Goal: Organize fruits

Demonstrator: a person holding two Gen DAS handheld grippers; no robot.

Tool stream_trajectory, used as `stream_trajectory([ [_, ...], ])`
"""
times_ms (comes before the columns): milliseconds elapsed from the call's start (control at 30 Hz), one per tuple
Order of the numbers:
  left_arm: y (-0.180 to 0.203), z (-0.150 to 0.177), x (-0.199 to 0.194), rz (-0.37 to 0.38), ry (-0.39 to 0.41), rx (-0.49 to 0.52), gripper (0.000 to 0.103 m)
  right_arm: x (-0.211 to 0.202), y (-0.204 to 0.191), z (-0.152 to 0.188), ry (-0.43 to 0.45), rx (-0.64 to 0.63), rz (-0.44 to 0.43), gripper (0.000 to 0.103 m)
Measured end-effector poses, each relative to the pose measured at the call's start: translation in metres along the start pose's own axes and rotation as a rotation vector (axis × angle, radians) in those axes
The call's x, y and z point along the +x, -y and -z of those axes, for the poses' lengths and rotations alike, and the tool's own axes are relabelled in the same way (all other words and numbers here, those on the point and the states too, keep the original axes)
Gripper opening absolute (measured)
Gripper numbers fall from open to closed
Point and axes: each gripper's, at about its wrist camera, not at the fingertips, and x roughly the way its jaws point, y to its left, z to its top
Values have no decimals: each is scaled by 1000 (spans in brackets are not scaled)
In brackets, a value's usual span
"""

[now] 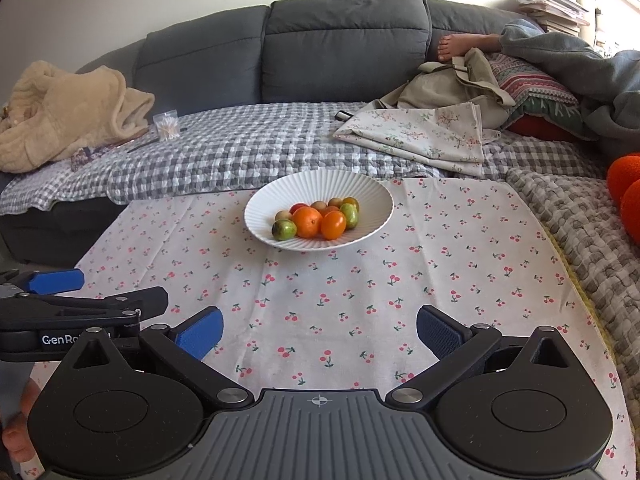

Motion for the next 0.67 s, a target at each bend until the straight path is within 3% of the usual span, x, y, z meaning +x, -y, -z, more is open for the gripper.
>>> stream_trajectory([
  [667, 1, 0, 0, 5, 2, 2, 102, -1, 0, 1, 3, -7, 7, 103],
])
